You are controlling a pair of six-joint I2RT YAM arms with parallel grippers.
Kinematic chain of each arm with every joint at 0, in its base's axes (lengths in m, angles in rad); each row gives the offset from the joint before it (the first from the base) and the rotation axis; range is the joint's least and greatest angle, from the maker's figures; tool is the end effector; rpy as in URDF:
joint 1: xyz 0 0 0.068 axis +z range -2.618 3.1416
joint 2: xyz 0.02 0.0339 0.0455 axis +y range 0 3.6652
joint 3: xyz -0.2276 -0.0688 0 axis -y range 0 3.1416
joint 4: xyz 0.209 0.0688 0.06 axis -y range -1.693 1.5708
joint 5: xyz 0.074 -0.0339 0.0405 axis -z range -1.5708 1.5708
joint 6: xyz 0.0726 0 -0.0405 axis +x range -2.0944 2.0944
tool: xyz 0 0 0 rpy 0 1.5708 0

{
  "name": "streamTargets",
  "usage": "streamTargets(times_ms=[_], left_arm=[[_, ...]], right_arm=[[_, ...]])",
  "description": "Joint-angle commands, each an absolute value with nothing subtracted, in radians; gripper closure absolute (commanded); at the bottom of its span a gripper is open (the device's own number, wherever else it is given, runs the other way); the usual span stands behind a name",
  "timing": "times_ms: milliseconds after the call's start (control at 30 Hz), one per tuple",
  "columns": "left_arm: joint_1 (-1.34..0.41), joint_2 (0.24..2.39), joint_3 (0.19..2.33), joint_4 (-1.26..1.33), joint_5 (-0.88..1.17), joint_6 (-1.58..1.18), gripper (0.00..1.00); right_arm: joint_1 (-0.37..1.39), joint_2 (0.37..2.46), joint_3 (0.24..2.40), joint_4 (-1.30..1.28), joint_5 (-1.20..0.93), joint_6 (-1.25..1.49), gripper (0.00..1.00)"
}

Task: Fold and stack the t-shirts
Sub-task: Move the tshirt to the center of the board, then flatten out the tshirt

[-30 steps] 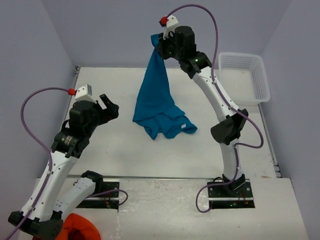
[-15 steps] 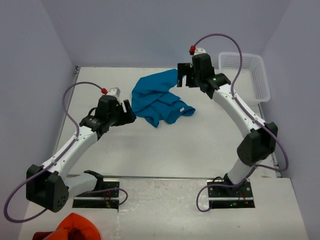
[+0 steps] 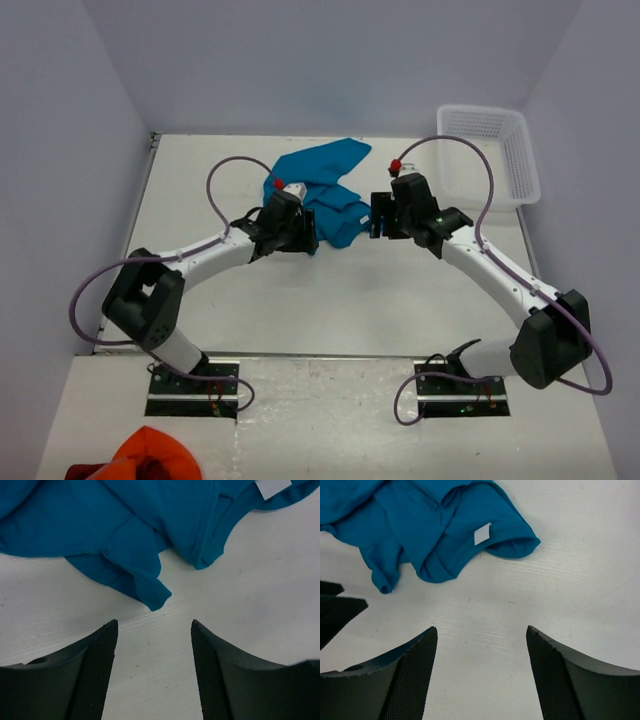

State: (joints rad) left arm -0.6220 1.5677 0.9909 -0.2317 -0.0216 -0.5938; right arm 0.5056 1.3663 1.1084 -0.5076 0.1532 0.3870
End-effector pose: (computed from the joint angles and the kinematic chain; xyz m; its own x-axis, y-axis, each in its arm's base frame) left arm 0.2678 -0.1901 0.1714 -0.8063 -0.1102 -0.5811 0.1439 0.9164 -0.3734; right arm 0.2646 0.1338 0.2401 -0.7057 0.0357 -0.7076 -0.1253 0.9767 0.1742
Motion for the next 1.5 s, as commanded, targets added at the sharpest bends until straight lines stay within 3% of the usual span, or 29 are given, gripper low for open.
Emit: streamTargets(times_ms=[0, 400, 800, 967, 1067, 1100, 1133, 1200, 1300, 1433, 1467], left_arm=[[-0.637, 1.65, 1.11, -0.215, -0.122, -0.591, 0.38], [-0.64, 1.85, 1.27, -0.268, -0.144, -0.574, 0.36], [-0.653, 1.821, 1.213, -0.318, -0.183, -0.609, 0.33], [-0.655, 1.851, 1.221, -0.319, -0.187, -0.612, 0.37], [-0.657, 1.885, 1.249, -0.319, -0.192, -0.604, 0.64], [-0.655, 1.891, 1.255, -0.322, -0.199, -0.606, 0.9], [-0.655, 1.894, 1.268, -0.336, -0.204, -0.604, 1.0], [-0.655, 1.876, 1.27, -0.35, -0.209, -0.606, 1.0], [-0.657, 1.763, 1.215, -0.36, -0.257, -0.609, 1.0], [-0.657, 1.548, 1.119, -0.414, -0.299, -0.626, 1.0], [-0.658, 1.513, 1.105, -0.423, -0.299, -0.629, 1.0]], right_arm=[[0.506, 1.247, 1.068, -0.417, 0.127, 0.413, 0.27], [0.506, 1.147, 1.012, -0.417, 0.17, 0.39, 0.26], [0.505, 1.149, 0.97, -0.365, 0.138, 0.423, 0.25], [0.505, 1.167, 0.96, -0.357, 0.129, 0.437, 0.26], [0.505, 1.18, 0.962, -0.357, 0.126, 0.437, 0.29], [0.505, 1.186, 0.966, -0.357, 0.129, 0.439, 0.3], [0.505, 1.201, 0.969, -0.362, 0.13, 0.437, 0.32], [0.505, 1.218, 0.983, -0.365, 0.13, 0.426, 0.41], [0.503, 1.258, 1.005, -0.368, 0.106, 0.416, 0.46], [0.505, 1.327, 1.029, -0.334, 0.003, 0.417, 0.41], [0.505, 1.372, 1.052, -0.324, -0.039, 0.416, 0.33]])
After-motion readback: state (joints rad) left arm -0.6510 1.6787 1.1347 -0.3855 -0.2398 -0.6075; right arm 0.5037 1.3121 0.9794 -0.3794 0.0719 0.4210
